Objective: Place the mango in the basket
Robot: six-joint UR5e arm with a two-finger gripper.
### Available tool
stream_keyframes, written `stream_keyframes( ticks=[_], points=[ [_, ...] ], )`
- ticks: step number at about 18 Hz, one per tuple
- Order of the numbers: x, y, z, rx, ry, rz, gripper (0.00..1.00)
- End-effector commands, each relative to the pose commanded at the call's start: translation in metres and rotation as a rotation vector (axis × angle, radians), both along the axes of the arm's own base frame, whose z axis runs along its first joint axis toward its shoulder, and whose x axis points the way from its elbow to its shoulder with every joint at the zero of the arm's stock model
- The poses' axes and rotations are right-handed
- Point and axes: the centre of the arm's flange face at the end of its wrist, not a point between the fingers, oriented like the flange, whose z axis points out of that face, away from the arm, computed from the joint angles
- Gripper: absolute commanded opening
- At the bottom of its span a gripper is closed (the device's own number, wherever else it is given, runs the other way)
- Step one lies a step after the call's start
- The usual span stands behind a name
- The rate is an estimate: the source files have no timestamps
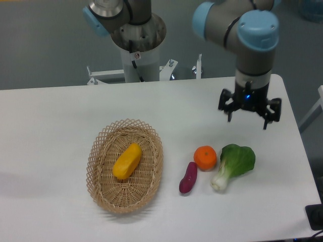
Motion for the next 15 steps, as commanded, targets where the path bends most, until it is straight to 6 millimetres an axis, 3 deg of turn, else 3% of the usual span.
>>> stream_keyframes(
  ticks=[2, 15],
  points=[
    [-0.0038, -0.0083, 0.0037, -0.003, 0.008, -0.015, 1.0],
    [-0.0063, -0.0137, 0.0066, 0.003, 0.013, -0.007, 1.0]
  ],
)
